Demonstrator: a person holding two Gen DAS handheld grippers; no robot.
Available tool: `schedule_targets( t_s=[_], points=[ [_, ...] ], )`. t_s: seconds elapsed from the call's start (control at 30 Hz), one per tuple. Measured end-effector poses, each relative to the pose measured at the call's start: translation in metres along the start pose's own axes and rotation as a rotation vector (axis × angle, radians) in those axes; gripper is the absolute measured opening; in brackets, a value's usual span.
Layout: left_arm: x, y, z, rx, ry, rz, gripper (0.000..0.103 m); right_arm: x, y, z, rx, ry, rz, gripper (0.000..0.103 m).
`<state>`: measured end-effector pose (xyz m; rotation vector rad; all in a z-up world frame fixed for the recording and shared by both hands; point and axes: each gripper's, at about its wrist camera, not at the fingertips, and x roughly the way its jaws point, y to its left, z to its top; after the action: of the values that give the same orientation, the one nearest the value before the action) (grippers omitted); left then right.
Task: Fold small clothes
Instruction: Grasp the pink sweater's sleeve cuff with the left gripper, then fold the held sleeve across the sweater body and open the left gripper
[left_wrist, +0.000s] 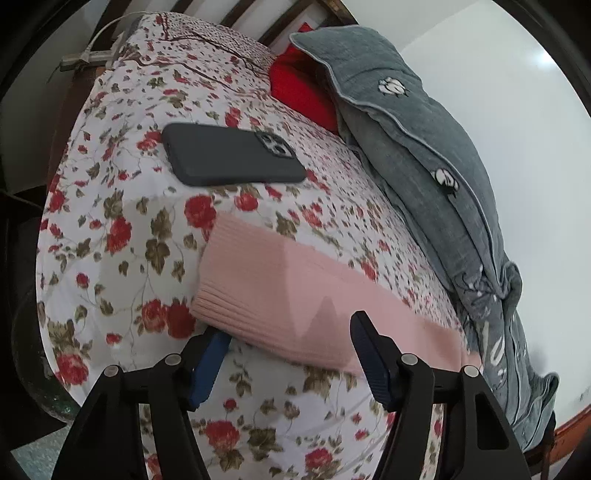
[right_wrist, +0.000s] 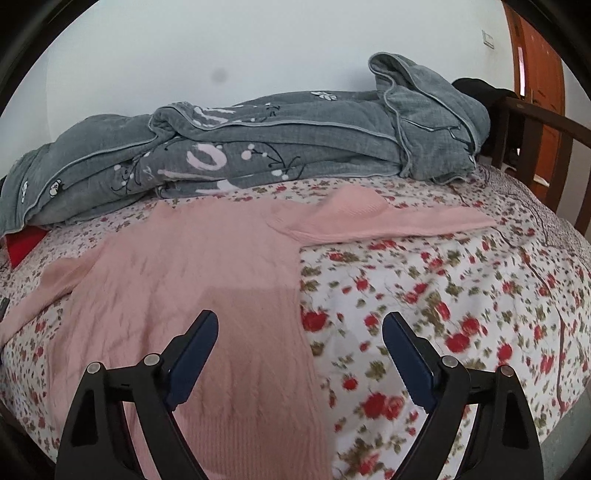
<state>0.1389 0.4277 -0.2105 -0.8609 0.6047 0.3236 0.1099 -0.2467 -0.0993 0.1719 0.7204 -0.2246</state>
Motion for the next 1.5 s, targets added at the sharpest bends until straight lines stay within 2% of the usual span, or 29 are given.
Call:
schedule_targets(
  t_s=[0.1, 0.13, 0.17, 0.23, 0.4, 0.5, 0.6, 0.7, 0.8, 0.83, 0.97, 1.07, 1.13, 1.23, 1.3, 1.33, 1.4, 1.43, 1.47, 1.5],
  points=[
    [-0.001, -0.009, 0.005, 0.006, -0.015, 0.049, 0.036, 0.004, -0.001, 0.006, 0.011, -0.015, 0.01, 0.09],
    [-0.004, -0.013, 0.006, 0.02, -0.017, 0.057, 0.021, 0.005, -0.003, 0.008, 0.017, -0.015, 0.012, 0.09],
    [-0.006, -0.019, 0.006, 0.039, -0.021, 0.06, 0.013, 0.005, -0.006, 0.009, 0.024, -0.016, 0.015, 0.09],
    [-0.012, -0.036, 0.006, 0.096, -0.041, 0.061, 0.009, 0.004, -0.012, 0.011, 0.038, -0.026, 0.027, 0.09],
    [-0.029, -0.114, 0.014, 0.254, -0.096, 0.019, 0.008, 0.004, -0.03, 0.017, 0.048, -0.061, 0.038, 0.09],
    [-0.037, -0.178, 0.011, 0.359, -0.099, -0.047, 0.008, 0.003, -0.045, 0.02, 0.025, -0.069, 0.022, 0.09],
    [-0.04, -0.248, -0.009, 0.468, -0.088, -0.125, 0.008, -0.001, -0.068, 0.018, 0.006, -0.073, 0.002, 0.09],
    [-0.035, -0.316, -0.042, 0.566, -0.066, -0.179, 0.008, -0.003, -0.093, 0.015, 0.013, -0.066, -0.008, 0.09],
    [-0.02, -0.381, -0.09, 0.676, -0.034, -0.223, 0.008, -0.005, -0.125, 0.008, 0.034, -0.057, -0.04, 0.09],
    [-0.01, -0.408, -0.115, 0.723, -0.003, -0.247, 0.008, -0.005, -0.134, 0.005, 0.037, -0.056, -0.06, 0.09],
    [0.015, -0.471, -0.201, 0.85, 0.087, -0.316, 0.008, -0.005, -0.166, -0.009, 0.064, -0.043, -0.115, 0.09],
    [0.042, -0.496, -0.277, 0.922, 0.229, -0.375, 0.008, -0.004, -0.186, -0.017, 0.087, -0.034, -0.158, 0.09],
    [0.065, -0.499, -0.327, 0.983, 0.299, -0.353, 0.008, -0.002, -0.2, -0.021, 0.112, -0.024, -0.171, 0.09],
    [0.097, -0.484, -0.372, 0.985, 0.416, -0.351, 0.008, 0.002, -0.215, -0.024, 0.148, -0.006, -0.171, 0.09],
    [0.106, -0.478, -0.39, 0.99, 0.444, -0.339, 0.008, 0.004, -0.224, -0.024, 0.165, 0.006, -0.16, 0.09],
    [0.109, -0.475, -0.395, 0.996, 0.467, -0.349, 0.01, 0.006, -0.228, -0.022, 0.171, 0.009, -0.155, 0.09],
    [0.11, -0.475, -0.394, 0.986, 0.501, -0.398, 0.035, 0.011, -0.232, -0.017, 0.174, 0.012, -0.138, 0.09],
    [0.108, -0.474, -0.393, 0.97, 0.502, -0.451, 0.064, 0.017, -0.234, -0.011, 0.177, 0.015, -0.123, 0.09],
    [0.104, -0.47, -0.39, 0.959, 0.485, -0.475, 0.086, 0.022, -0.235, -0.007, 0.18, 0.019, -0.109, 0.09],
    [0.101, -0.468, -0.389, 0.947, 0.462, -0.497, 0.087, 0.028, -0.233, -0.002, 0.179, 0.024, -0.095, 0.09]
  ],
)
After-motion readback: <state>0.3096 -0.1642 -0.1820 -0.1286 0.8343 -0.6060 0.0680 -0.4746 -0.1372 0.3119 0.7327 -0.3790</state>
